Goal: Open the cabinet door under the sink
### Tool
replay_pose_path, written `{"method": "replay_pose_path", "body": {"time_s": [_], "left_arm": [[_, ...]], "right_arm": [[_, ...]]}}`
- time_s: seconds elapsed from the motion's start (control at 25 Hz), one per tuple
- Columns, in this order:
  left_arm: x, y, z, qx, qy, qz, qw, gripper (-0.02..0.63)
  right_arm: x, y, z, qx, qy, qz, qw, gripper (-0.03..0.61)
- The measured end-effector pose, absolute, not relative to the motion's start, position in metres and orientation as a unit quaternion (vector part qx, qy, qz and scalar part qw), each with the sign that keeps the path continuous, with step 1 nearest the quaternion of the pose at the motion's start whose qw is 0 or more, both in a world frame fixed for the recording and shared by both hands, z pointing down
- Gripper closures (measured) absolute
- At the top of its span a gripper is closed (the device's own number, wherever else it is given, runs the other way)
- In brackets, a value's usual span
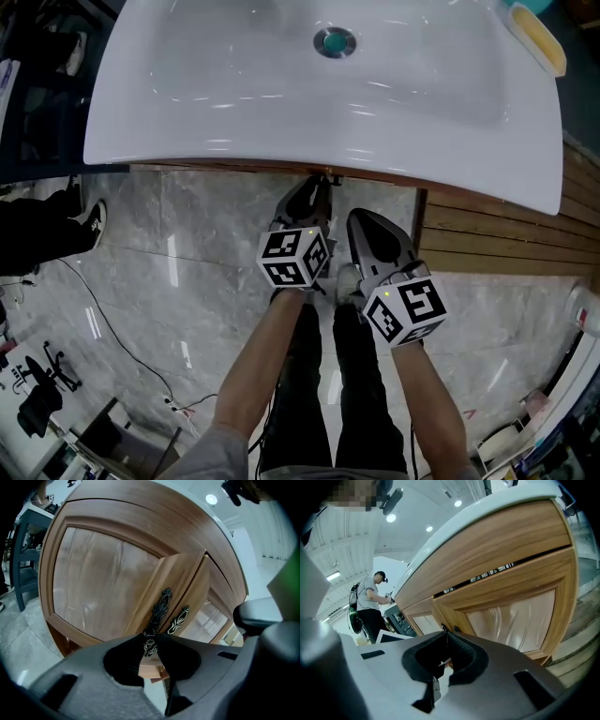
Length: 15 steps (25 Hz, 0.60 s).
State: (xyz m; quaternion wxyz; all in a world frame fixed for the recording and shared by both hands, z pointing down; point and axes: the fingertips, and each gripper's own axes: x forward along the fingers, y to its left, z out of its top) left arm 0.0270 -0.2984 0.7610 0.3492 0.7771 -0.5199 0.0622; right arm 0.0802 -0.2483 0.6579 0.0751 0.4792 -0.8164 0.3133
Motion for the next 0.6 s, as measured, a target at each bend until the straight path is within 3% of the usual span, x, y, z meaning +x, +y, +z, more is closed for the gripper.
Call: {"method": "replay_pose_path", "body": {"time_s": [0.6], "left_arm": [[0.023, -0.279, 0.761, 0.791, -0.503, 0.08, 0.34, 0.532]], "right_arm": [[0.086, -0.227, 0.66, 0.46, -0.821, 0.326, 0.088, 0.568]]}}
